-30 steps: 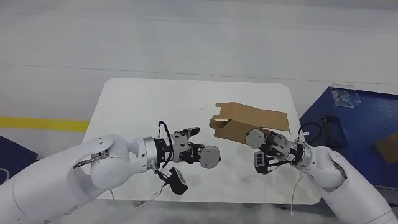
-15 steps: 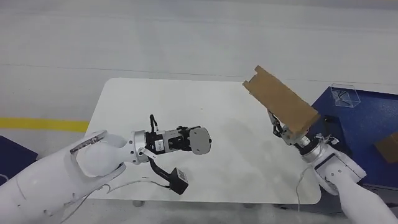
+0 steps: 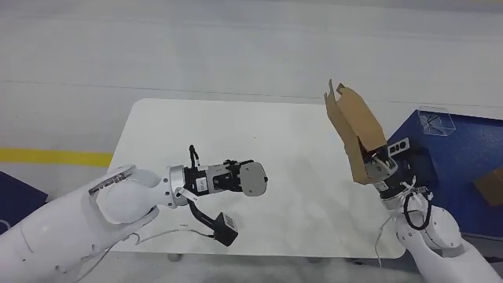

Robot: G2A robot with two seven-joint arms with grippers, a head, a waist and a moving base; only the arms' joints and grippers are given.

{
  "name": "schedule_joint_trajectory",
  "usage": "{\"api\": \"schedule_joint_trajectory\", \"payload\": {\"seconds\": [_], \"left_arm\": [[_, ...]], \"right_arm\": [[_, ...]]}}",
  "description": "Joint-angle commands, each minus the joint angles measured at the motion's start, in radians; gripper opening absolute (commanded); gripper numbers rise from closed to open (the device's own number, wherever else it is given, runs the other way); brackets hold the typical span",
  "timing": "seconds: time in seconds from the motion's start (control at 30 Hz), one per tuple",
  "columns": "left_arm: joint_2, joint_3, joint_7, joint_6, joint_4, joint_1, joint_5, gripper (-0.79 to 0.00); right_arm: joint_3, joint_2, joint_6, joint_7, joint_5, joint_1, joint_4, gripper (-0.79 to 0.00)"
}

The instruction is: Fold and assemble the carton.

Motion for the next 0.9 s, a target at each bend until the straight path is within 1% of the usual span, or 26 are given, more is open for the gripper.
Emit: {"api": "schedule_joint_trajectory", "payload": {"seconds": [0.0,0.13,0.2,0.23,0.37,0.43,0.53,0.63,0.77,0.87], "left_arm": [[0.000,0.000,0.000,0.000,0.000,0.000,0.000,0.000],[0.000,0.000,0.000,0.000,0.000,0.000,0.000,0.000],[0.000,0.000,0.000,0.000,0.000,0.000,0.000,0.000],[0.000,0.000,0.000,0.000,0.000,0.000,0.000,0.000],[0.000,0.000,0.000,0.000,0.000,0.000,0.000,0.000],[0.000,0.000,0.000,0.000,0.000,0.000,0.000,0.000],[0.000,0.000,0.000,0.000,0.000,0.000,0.000,0.000],[0.000,0.000,0.000,0.000,0.000,0.000,0.000,0.000],[0.000,0.000,0.000,0.000,0.000,0.000,0.000,0.000],[0.000,0.000,0.000,0.000,0.000,0.000,0.000,0.000]], "right_arm": [[0.000,0.000,0.000,0.000,-0.002,0.000,0.000,-0.785],[0.003,0.000,-0.002,-0.006,-0.016,0.001,0.003,-0.785],[0.030,-0.001,-0.071,-0.101,-0.222,0.000,0.005,-0.785],[0.038,-0.002,-0.094,-0.128,-0.274,-0.005,0.002,-0.785],[0.134,-0.006,-0.224,-0.305,-0.579,-0.047,-0.004,-0.785],[0.214,-0.008,-0.262,-0.423,-0.806,-0.065,0.010,-0.785],[0.278,-0.021,-0.241,-0.648,-1.158,-0.110,-0.030,-0.785],[0.297,-0.036,-0.174,-0.834,-1.463,-0.148,-0.070,-0.785],[0.279,-0.051,-0.090,-0.965,-1.703,-0.160,-0.092,-0.785],[0.250,-0.061,0.006,-1.027,-1.883,-0.148,-0.094,-0.785]]}}
